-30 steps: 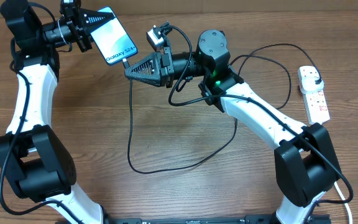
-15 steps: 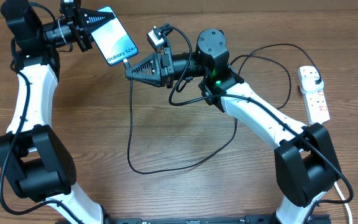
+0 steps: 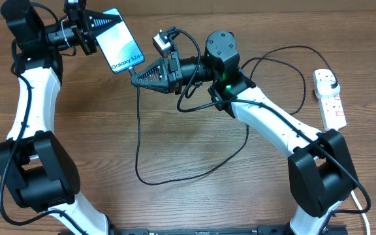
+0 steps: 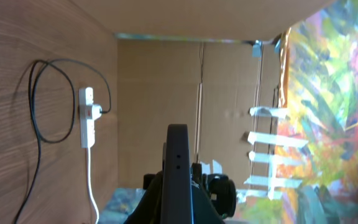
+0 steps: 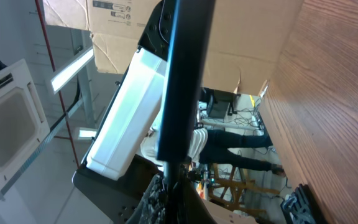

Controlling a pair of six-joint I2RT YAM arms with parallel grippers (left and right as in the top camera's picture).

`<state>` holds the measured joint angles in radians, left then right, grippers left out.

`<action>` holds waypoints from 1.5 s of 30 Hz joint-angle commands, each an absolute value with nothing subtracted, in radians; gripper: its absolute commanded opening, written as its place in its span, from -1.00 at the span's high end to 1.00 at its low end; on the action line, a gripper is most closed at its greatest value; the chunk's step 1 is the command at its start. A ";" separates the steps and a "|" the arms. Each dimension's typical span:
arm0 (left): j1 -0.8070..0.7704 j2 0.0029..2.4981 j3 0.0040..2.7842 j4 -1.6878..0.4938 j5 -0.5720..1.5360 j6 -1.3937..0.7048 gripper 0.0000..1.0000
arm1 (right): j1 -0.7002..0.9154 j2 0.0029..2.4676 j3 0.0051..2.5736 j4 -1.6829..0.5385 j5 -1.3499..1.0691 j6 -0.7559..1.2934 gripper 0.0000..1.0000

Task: Plug charger to phone and switch on socket
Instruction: 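Hold the plug against the phone port with both grippers still, then open the right gripper off the plug and lower the phone with the left gripper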

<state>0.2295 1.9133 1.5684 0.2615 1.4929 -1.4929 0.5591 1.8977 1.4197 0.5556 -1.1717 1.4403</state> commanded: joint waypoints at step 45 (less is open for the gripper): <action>0.210 1.908 1.586 0.266 1.576 -1.397 0.92 | 0.517 1.874 1.433 0.635 -1.129 1.465 -0.53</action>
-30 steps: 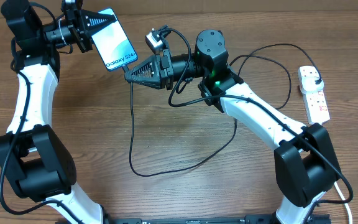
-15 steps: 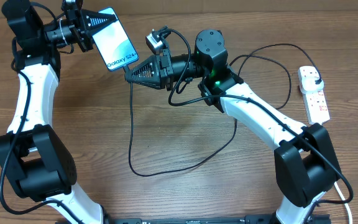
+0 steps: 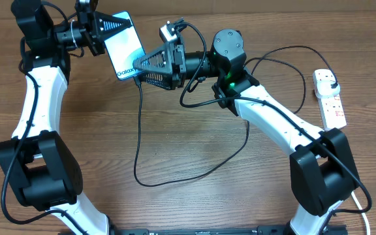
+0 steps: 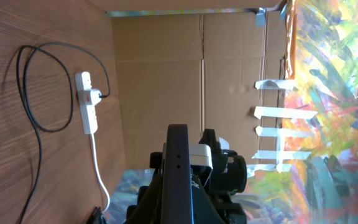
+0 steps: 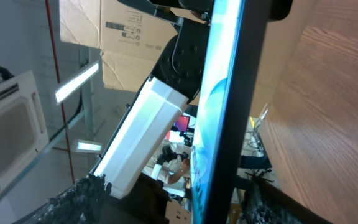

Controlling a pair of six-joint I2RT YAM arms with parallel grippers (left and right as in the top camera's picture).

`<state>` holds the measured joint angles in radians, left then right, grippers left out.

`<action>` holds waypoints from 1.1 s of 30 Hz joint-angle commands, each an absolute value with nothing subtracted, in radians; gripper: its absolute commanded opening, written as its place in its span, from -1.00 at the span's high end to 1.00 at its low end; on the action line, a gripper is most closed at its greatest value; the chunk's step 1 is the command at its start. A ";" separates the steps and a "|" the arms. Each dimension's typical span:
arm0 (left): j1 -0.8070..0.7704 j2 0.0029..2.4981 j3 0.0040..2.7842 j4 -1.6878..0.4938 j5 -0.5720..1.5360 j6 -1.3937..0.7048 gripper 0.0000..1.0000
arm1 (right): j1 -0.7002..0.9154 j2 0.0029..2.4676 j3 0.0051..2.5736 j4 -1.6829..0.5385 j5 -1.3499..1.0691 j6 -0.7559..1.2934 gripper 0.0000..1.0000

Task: Plug charger to phone and switch on socket
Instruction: 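Open the right gripper off the plug and lower the phone with the left gripper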

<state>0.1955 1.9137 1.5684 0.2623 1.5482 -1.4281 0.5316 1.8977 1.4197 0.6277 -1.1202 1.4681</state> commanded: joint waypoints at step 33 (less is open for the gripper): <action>0.033 1.909 1.585 -0.303 1.319 -0.717 0.91 | 0.280 1.874 1.430 -0.971 -0.065 0.608 -0.53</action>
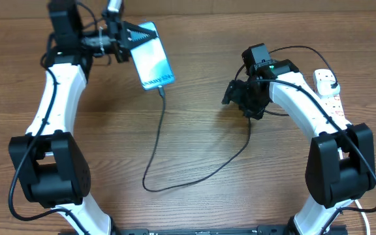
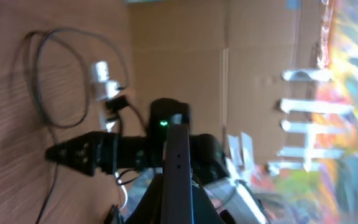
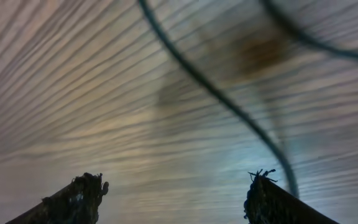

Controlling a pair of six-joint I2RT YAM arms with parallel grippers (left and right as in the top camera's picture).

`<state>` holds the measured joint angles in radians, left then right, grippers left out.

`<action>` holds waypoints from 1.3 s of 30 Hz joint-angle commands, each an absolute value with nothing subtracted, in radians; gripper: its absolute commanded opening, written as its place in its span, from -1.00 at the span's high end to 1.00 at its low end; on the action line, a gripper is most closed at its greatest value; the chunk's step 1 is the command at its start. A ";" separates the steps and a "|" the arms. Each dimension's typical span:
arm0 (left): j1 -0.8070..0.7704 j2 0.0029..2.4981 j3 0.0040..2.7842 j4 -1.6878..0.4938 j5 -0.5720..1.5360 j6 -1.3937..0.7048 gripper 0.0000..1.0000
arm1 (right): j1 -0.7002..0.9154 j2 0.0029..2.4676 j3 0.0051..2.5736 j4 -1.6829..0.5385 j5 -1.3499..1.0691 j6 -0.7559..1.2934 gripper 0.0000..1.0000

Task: Plug charger to phone and switch on socket
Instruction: 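Open the right gripper off the plug and lower the phone with the left gripper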

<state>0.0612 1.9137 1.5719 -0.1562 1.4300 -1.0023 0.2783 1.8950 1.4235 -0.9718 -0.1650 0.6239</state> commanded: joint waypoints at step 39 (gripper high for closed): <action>-0.326 1.909 1.399 -0.731 0.446 -0.488 0.92 | 0.280 1.874 1.419 -0.949 -0.060 0.607 -1.00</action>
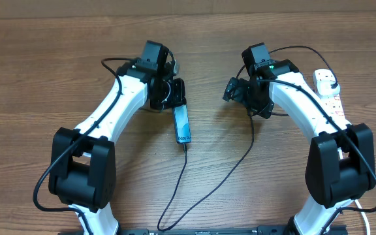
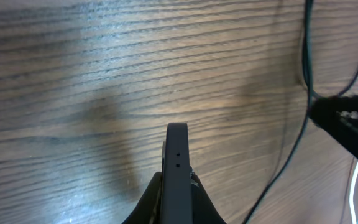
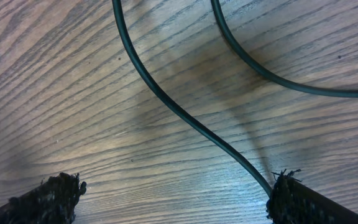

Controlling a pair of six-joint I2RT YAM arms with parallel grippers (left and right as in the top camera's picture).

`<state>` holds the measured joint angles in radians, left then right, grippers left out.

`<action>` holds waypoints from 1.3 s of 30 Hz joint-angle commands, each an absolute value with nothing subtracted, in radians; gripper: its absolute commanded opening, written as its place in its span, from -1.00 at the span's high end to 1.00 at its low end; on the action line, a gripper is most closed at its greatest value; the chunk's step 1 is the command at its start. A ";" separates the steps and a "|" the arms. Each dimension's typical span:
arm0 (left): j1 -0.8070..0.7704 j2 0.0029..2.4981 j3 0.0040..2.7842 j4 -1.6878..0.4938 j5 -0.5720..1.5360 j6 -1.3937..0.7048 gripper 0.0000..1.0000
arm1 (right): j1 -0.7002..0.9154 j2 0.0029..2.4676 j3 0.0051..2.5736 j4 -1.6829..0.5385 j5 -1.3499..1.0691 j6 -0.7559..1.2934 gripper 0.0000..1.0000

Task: Plug charger to phone and switch on socket
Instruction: 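Open the right gripper off the plug and lower the phone with the left gripper, then lower the phone flat onto the table with the left gripper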

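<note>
A blue-screened phone [image 1: 182, 124] is held in my left gripper [image 1: 175, 103], turned on its long edge and low over the middle of the table. The black charger cable [image 1: 204, 179] runs from the phone's lower end. The left wrist view shows the phone's dark edge [image 2: 177, 162] pinched between my fingers, with the left gripper [image 2: 177, 190] shut on it. My right gripper [image 1: 234, 91] is open just above the wood, and the cable [image 3: 179, 115] crosses between its fingers, untouched. The white socket strip [image 1: 329, 99] lies at the far right with a plug [image 1: 330, 81] in it.
The cable loops widely from the strip across the back right and down through the table's middle [image 1: 286, 52]. The strip's white lead [image 1: 363, 196] runs off at the bottom right. A cardboard wall [image 1: 273, 5] closes the back edge.
My left gripper has moved with the phone from high at the back left to low over the table's middle. The right gripper is in about the same place, still open.
First my left gripper held the phone up at the back left, with the right gripper at its lower end where the cable meets it. Later the right gripper was away to the right, open, and the cable hung from the phone. Now the phone is low at mid-table.
</note>
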<state>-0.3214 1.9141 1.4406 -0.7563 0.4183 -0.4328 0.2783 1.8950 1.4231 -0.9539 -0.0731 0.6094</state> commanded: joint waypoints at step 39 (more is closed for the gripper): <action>-0.361 1.909 1.233 -0.642 0.416 -0.494 0.92 | 0.280 1.874 1.419 -0.965 -0.061 0.608 -1.00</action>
